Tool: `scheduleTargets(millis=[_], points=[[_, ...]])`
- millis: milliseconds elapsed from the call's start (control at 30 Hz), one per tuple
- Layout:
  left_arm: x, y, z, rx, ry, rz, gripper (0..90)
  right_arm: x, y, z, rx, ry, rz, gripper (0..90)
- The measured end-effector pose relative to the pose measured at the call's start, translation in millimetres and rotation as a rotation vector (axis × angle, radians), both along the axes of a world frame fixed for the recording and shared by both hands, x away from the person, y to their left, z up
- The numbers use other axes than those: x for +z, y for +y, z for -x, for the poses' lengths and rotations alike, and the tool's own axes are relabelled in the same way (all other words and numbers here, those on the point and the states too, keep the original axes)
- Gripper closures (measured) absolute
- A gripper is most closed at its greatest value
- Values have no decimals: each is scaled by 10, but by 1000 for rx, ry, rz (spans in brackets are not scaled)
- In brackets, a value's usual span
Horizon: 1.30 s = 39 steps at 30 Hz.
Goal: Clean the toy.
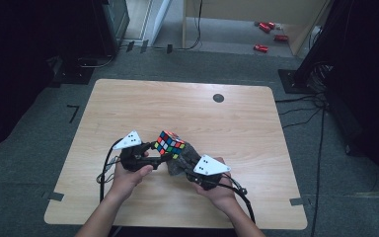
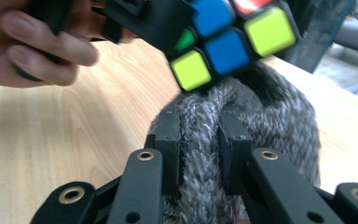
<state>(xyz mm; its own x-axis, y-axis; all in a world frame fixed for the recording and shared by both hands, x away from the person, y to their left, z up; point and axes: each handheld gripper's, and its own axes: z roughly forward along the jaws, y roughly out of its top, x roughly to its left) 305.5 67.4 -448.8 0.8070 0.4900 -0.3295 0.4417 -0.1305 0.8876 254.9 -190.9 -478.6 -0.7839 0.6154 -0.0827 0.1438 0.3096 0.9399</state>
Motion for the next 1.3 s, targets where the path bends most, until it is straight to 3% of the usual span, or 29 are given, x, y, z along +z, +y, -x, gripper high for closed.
scheduleTargets(millis=[67,200,333,567,700,800,967,1300], points=[[-6,7,-7,10,7,-5,351,-7,-66,-56,-51,28,0,726],[-17,4,-16,14,14,-12,351,-44,-173,-122,-112,41,41,684],[-18,10,-21,19,19,-16,351,-38,-232,-156,-146,73,25,579],[-21,15,-31,22,28,-17,351,26,-325,-172,-183,56,-7,387],[-28,-10,-30,11,43,-15,350,74,-293,-119,-141,4,-23,327],[-32,-43,-29,0,60,-29,351,79,-193,-62,-112,-52,1,243],[-35,-97,-18,-26,82,-47,351,22,-50,-1,-73,-145,47,237],[-27,-211,8,-89,126,-65,350,-33,57,48,-56,-230,88,266]])
